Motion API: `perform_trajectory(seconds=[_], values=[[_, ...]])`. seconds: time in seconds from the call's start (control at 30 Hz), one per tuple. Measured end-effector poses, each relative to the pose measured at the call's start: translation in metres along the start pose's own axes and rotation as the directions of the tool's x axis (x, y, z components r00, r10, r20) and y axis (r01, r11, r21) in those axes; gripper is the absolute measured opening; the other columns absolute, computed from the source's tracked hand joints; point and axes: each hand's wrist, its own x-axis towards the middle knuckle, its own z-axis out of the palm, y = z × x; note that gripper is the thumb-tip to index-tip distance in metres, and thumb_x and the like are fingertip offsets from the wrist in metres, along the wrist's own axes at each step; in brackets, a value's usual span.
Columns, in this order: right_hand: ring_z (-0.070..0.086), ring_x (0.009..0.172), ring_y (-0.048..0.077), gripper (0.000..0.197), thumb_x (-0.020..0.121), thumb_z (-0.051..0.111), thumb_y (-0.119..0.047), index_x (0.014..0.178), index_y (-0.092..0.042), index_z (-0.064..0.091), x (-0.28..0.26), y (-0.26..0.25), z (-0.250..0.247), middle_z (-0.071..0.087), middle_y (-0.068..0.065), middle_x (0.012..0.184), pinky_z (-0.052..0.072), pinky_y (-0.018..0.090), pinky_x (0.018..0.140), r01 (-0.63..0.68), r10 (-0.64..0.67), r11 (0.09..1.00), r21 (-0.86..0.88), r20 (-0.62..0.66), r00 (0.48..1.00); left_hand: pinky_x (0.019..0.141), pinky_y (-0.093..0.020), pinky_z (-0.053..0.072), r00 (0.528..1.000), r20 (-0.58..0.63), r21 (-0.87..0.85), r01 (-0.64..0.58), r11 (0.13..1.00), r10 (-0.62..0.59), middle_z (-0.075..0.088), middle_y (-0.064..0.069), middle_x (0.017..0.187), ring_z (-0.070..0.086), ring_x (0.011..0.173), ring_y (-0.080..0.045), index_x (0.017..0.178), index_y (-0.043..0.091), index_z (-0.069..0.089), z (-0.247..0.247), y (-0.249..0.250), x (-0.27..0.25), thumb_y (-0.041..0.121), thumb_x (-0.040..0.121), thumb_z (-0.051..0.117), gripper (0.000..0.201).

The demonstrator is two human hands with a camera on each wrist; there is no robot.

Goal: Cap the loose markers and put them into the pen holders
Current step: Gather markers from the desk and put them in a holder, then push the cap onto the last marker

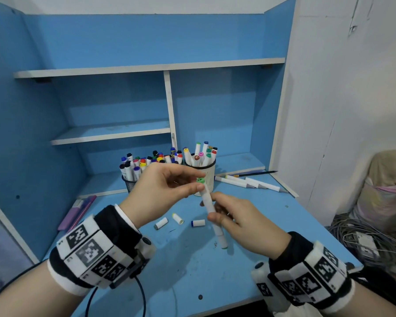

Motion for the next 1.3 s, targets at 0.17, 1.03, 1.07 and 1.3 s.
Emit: perform_trajectory(seconds=[0.17,1.03,1.07,1.3], values=[[0.051,0.075,0.007,0.024,0.093,0.056,-0.027,0.116,-0.021,0.059,0.015,0.006,-0.01,0.054,-0.006,0.082,0.037,0.011,0.065,-0.01,0.01,1.0,-0.026,0.013,1.0,0.062,-0.014,0.05,1.0,-0.024,0.1,-0.003,0.995,0.005,0.072,0.002,0.072,0.064,0.058,-0.001,0.085,0.018,0.072,-0.004,0.003,0.013,0.009,0.076,0.074,0.013],[0.06,0.095,0.022,0.012,0.081,0.063,-0.018,0.092,-0.013,0.064,0.074,0.212,-0.086,0.065,0.006,0.104,0.051,0.026,0.082,-0.334,0.69,0.427,-0.84,0.065,0.721,0.063,-0.007,0.044,0.935,-0.353,0.282,0.146,0.948,-0.039,0.067,-0.008,0.082,0.059,0.071,-0.012,0.097,0.008,0.071,-0.007,-0.063,0.137,0.009,0.081,0.071,0.017],[0.061,0.096,0.022,0.009,0.08,0.064,-0.017,0.088,-0.015,0.062,0.073,0.213,-0.087,0.065,0.006,0.105,0.051,0.026,0.082,-0.327,0.687,0.426,-0.844,0.066,0.724,0.063,-0.008,0.045,0.937,-0.347,0.283,0.152,0.947,-0.046,0.067,-0.008,0.082,0.059,0.073,-0.012,0.096,0.007,0.071,-0.005,-0.065,0.139,0.009,0.081,0.071,0.016],[0.053,0.118,0.022,0.038,0.087,0.058,-0.01,0.125,-0.008,0.054,0.066,0.208,-0.098,0.054,0.008,0.128,0.043,0.024,0.095,-0.438,0.694,0.468,-0.768,0.012,0.72,0.087,-0.021,0.048,0.958,-0.262,0.392,0.217,0.894,-0.117,0.072,-0.009,0.098,0.065,0.089,-0.016,0.099,0.004,0.073,0.011,-0.092,0.149,0.01,0.081,0.071,0.019]])
